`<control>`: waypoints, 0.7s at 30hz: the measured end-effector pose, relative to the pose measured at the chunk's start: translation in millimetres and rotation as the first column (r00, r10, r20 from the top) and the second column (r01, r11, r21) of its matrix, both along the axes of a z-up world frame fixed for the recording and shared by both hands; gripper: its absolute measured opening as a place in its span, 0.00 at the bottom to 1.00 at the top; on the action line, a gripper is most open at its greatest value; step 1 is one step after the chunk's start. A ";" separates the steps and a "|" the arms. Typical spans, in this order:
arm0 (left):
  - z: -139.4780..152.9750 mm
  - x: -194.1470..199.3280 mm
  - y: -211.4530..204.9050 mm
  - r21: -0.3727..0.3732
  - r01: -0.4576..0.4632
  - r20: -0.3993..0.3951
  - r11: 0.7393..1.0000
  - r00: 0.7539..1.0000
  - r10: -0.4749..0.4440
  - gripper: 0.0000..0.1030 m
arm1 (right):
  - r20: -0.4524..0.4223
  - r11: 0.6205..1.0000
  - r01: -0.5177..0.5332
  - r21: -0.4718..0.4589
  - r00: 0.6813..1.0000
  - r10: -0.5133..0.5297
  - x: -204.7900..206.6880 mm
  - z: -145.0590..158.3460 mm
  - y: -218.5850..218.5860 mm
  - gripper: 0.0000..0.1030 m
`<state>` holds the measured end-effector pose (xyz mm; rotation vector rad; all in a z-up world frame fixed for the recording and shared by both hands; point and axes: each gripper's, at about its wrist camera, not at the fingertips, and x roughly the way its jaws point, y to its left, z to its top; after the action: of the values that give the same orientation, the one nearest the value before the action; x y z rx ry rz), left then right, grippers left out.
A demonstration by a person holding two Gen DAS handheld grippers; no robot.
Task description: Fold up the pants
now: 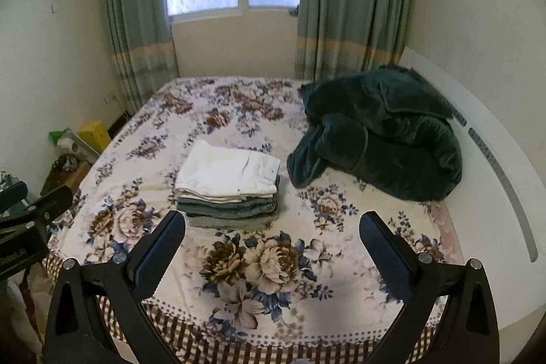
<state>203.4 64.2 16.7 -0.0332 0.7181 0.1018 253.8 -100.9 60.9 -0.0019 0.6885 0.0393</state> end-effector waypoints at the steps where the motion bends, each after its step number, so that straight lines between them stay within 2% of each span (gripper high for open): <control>1: 7.4 -9.4 2.1 0.001 -0.002 0.012 1.000 1.000 0.002 0.98 | 0.012 1.000 0.000 0.000 1.000 0.000 -10.7 8.5 1.2 1.00; 6: 26.9 -37.6 9.7 0.003 0.001 0.035 1.000 0.999 -0.001 0.98 | 0.055 1.000 -0.011 0.011 0.998 0.011 -58.6 45.2 10.4 1.00; 11: 37.1 -59.0 16.7 -0.002 0.004 0.066 1.000 0.998 -0.004 0.98 | 0.081 0.999 -0.028 0.018 0.996 0.026 -92.1 68.0 21.2 1.00; 16: 37.9 -72.3 21.4 -0.002 -0.007 0.079 1.000 0.997 0.007 1.00 | 0.106 1.000 -0.023 0.007 0.994 0.022 -107.6 77.9 28.5 1.00; 21: 36.0 -71.3 22.4 0.017 -0.018 0.076 1.000 0.997 0.016 1.00 | 0.090 1.000 -0.019 0.018 0.996 0.017 -97.2 75.3 29.1 1.00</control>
<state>132.1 86.6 52.6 -0.0260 0.6413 0.1227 156.7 -71.8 136.2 0.0087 0.5984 0.0626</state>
